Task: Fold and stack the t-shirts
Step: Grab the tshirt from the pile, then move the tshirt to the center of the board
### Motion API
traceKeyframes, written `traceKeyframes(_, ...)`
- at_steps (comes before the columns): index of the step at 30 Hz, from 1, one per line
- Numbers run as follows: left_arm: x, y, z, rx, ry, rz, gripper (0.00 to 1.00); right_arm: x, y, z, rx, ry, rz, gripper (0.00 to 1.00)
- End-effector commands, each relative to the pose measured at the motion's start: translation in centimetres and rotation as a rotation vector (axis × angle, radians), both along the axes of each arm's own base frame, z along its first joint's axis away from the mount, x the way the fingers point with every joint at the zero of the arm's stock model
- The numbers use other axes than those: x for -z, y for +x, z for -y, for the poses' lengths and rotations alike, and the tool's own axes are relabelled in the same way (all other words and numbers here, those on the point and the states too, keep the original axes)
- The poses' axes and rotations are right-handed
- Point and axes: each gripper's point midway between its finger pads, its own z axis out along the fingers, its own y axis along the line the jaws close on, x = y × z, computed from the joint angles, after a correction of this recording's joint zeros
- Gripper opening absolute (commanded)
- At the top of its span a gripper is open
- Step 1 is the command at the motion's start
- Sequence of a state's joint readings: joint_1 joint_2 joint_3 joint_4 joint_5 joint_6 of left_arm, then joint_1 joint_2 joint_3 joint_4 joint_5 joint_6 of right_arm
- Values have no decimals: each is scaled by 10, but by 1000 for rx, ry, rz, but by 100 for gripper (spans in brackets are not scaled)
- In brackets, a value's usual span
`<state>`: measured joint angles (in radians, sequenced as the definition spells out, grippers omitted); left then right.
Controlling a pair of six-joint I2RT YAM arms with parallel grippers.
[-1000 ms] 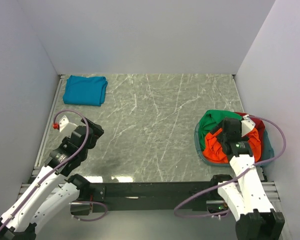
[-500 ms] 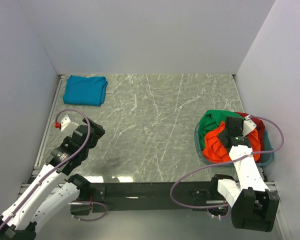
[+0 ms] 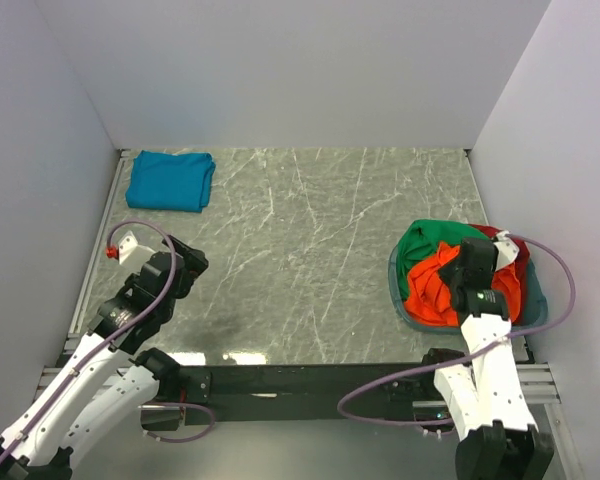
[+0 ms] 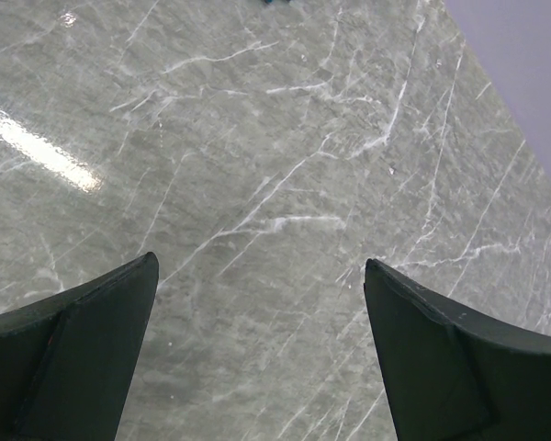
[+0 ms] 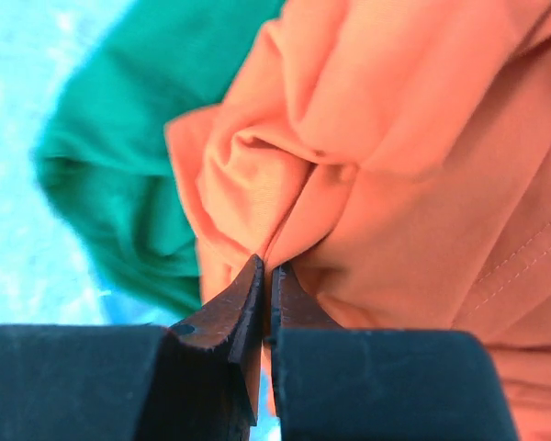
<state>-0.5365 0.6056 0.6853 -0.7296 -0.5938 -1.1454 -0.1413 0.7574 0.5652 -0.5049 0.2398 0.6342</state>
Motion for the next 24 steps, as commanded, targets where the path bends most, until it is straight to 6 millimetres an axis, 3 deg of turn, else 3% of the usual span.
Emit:
traceKeyframes(1,-11,3,6,24,-24,39,100,-57,12,-5,-40,-7,159,0)
traceKeyframes(10,-11,6,18,96,-20,36,99,-134,8,-24,-159,-10,331,0)
traceKeyframes(13,-12,7,20,106,-19,37,99,-191,5,-35,-226,-34,472,0)
traceKeyframes(16,-12,6,21,116,-16,32,99,-229,3,-42,-263,-37,563,0)
traceKeyframes(17,-12,6,21,114,-17,32,99,-252,-1,-48,-291,-37,611,0)
traceKeyframes(22,-10,7,25,136,-20,41,99,-310,-3,-68,-403,-30,730,0)
traceKeyframes(24,-12,7,26,143,-21,39,100,-325,-1,-76,-450,-22,753,0)
